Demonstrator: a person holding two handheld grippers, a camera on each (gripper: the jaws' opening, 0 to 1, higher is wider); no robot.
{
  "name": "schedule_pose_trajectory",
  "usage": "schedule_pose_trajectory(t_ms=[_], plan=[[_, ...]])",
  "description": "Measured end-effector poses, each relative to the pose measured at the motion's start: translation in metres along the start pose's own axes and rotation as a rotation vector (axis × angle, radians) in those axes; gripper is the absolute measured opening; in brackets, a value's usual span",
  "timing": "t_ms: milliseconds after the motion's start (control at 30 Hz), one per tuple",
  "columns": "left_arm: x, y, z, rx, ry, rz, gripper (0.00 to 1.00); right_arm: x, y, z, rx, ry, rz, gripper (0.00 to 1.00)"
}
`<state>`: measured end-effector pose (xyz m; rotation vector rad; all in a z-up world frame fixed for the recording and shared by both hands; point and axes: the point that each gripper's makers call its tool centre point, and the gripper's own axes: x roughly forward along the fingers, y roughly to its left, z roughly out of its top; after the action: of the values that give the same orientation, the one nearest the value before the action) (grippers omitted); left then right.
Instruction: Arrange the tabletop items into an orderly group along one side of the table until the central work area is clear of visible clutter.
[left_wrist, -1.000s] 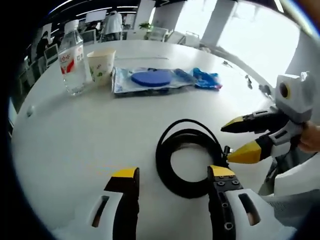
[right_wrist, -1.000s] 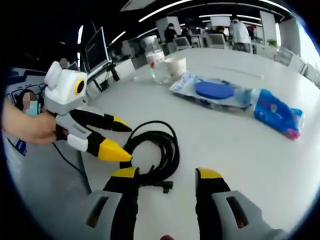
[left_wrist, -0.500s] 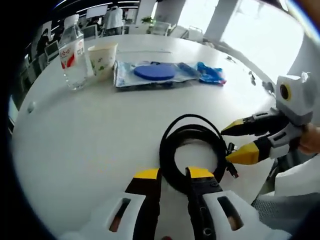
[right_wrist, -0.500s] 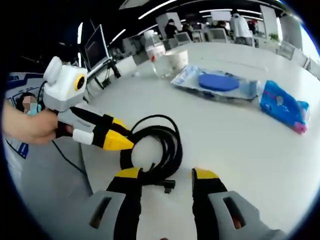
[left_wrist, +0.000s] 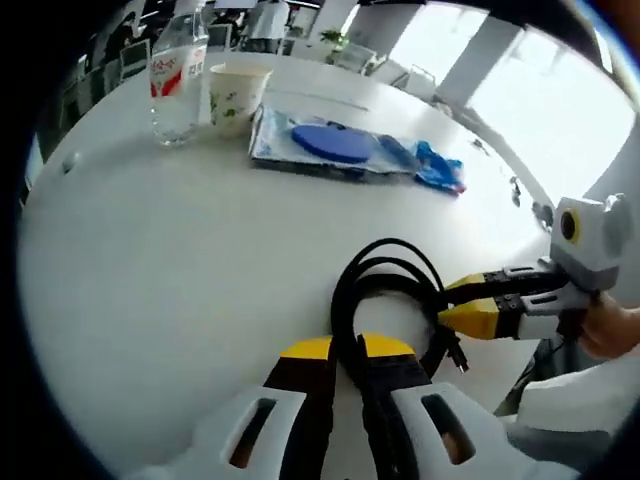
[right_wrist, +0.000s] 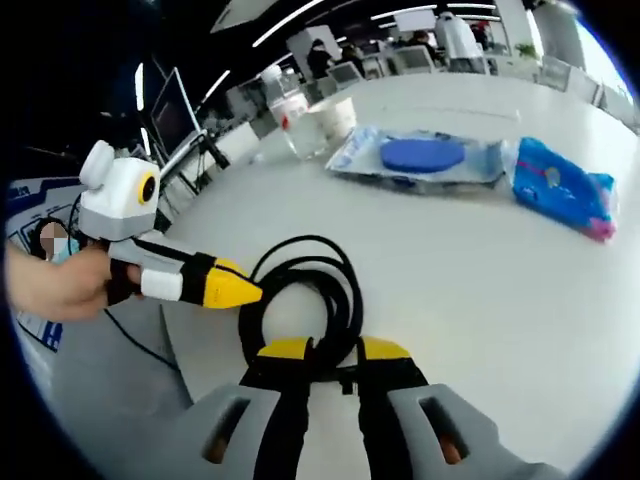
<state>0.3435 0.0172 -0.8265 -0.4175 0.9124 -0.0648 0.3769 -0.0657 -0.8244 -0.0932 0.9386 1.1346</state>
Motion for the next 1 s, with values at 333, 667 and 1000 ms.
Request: schedule_pose_trajectory(t_ms=[333,667,1000], plan=[[0.001,-0.008,0.007,-0.034,-0.011,-0.018,0.01,-0.013,-0.008,0.019,0.081,-0.065,0.005,0.00],[0.004,-0.029,0.027,-0.030,-0.034,-0.064,0.01,-0.035,-0.020,0.033,0.100,-0.124,0.004,0.00],[0.019,-0.063,0.048,0.046,-0.028,-0.093,0.01,-0.060,-0.051,0.039,0.130,-0.168,-0.035,0.00]])
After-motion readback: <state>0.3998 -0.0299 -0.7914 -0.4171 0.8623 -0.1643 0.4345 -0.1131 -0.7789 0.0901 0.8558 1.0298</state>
